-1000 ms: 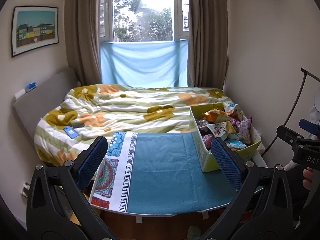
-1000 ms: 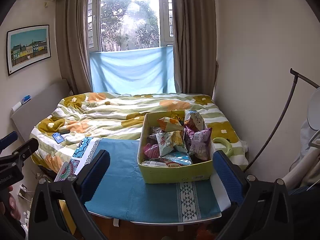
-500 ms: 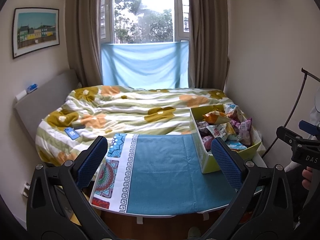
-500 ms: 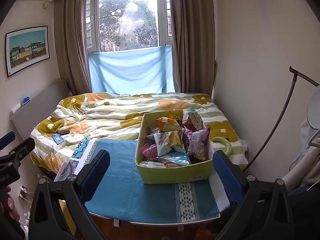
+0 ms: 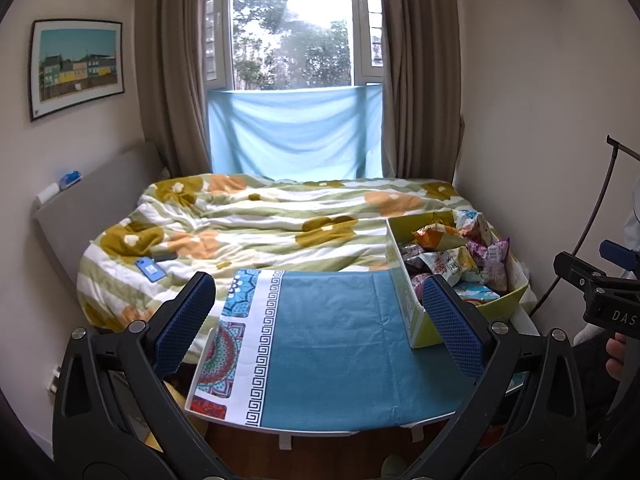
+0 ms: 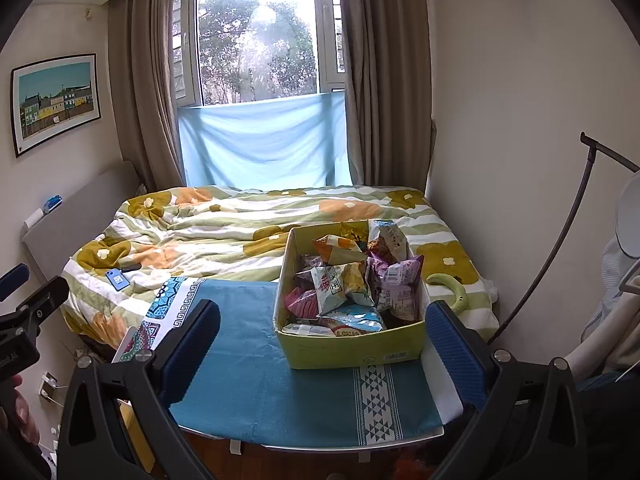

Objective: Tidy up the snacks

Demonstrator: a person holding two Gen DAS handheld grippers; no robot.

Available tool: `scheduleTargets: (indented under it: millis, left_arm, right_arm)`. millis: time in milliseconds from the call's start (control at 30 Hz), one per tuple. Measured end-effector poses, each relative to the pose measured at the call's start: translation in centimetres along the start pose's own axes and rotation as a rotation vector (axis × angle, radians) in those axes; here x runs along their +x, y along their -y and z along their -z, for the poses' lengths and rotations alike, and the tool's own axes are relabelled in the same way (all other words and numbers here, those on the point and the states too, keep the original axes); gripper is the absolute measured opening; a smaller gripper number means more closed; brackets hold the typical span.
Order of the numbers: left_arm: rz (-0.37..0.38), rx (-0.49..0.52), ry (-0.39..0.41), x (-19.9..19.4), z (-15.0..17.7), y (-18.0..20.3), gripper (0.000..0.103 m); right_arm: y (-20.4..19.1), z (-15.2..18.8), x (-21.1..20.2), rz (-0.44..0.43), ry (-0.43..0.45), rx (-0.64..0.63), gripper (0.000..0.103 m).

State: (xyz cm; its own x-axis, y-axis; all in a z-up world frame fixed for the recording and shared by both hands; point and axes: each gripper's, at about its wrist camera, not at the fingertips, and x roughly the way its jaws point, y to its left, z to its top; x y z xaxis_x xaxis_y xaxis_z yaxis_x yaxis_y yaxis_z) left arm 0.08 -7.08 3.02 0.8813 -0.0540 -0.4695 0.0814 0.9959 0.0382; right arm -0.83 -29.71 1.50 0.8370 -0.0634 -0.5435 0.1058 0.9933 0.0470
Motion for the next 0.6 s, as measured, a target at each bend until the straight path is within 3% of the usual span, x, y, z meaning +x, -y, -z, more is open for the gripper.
scheduleTargets:
  millis: [600]
  left_arm:
    - [-0.008,-0.013,0.034,-0.5,-0.1,-0.5,0.103]
  right_arm:
    - [-1.2,-0.3,0.1,0.005,0.008,0.002,0.102]
